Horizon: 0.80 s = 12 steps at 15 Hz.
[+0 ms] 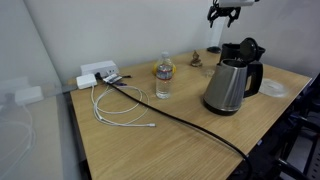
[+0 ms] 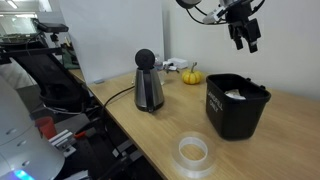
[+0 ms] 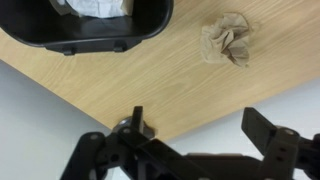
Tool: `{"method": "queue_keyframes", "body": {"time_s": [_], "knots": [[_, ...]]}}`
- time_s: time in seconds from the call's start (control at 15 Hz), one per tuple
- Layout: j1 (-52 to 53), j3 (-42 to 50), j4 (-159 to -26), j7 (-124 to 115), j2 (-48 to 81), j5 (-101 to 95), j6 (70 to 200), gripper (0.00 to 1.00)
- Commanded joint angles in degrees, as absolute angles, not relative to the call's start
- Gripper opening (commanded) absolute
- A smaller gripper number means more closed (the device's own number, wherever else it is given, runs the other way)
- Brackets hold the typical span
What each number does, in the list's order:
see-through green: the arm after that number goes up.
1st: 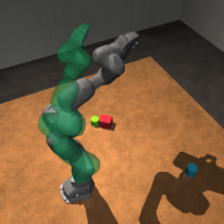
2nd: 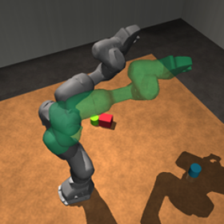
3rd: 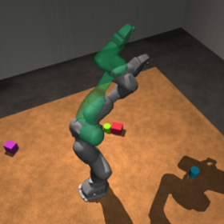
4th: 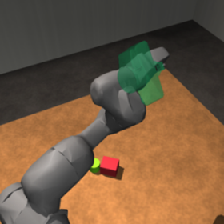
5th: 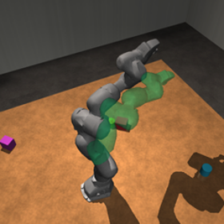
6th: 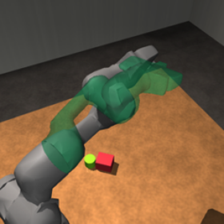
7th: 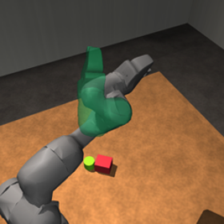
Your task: Place the black bin next to the tape
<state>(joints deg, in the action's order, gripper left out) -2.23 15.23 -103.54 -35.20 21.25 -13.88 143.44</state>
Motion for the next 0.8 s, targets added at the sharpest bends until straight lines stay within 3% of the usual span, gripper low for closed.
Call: {"method": "queue_keyframes", "body": {"time_s": [0.0,0.73], "knots": [[-4.08,12.9,-110.11,-23.8,16.92,-12.2,150.61,1.0],[-4.0,12.67,-111.34,-17.66,16.38,-10.37,151.86,1.0]]}}
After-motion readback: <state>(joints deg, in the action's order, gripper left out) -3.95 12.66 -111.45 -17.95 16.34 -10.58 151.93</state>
